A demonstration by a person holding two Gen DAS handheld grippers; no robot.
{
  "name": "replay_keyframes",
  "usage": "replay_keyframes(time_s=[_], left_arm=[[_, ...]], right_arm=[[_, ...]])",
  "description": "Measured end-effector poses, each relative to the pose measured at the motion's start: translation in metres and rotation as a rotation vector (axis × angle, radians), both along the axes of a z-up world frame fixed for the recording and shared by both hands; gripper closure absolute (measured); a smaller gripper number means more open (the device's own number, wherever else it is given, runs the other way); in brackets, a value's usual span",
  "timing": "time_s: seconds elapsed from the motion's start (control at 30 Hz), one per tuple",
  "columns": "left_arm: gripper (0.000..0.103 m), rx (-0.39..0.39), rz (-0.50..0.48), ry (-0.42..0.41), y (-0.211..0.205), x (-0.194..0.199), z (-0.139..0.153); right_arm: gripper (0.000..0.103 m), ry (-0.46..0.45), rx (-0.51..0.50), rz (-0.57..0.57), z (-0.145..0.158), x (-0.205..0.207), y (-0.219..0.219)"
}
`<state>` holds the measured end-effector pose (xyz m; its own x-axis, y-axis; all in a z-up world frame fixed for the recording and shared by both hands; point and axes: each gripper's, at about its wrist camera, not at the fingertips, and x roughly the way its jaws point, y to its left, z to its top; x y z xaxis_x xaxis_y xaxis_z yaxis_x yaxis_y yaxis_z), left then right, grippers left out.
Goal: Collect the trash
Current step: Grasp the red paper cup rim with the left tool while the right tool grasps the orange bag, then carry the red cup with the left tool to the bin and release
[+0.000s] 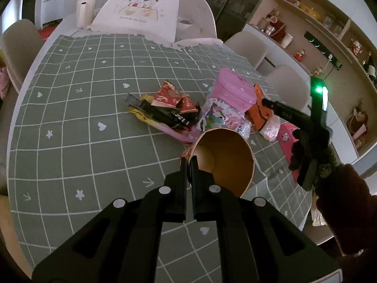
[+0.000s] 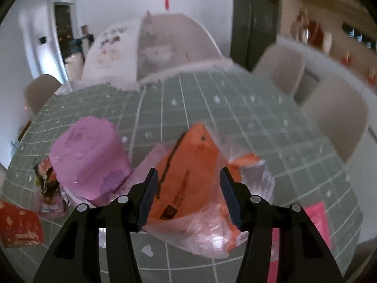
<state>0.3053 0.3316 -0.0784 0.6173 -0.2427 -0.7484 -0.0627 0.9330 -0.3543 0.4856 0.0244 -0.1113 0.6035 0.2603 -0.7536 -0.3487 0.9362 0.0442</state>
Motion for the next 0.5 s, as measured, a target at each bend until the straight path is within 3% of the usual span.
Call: replay_keyframes(time_s=[0.17, 0.43, 0.5], left_arm=[[0.1, -0.026, -0.029, 0.014, 0.014, 0.008, -0.008], [0.1, -0.076, -0.071, 0.018, 0.022, 0.029, -0.017], [0.1, -0.084, -0.081, 0.019, 0.02, 0.034, -0.02]], right_arm=[[0.052, 0.11, 0.034, 0.012, -0.023, -0.026, 0.0], [0.052, 0.164, 0.072, -0.001, -0.025, -0.099, -0.003], [0.048, 0.166, 0.072, -0.008, -0.028, -0.109, -0.003]])
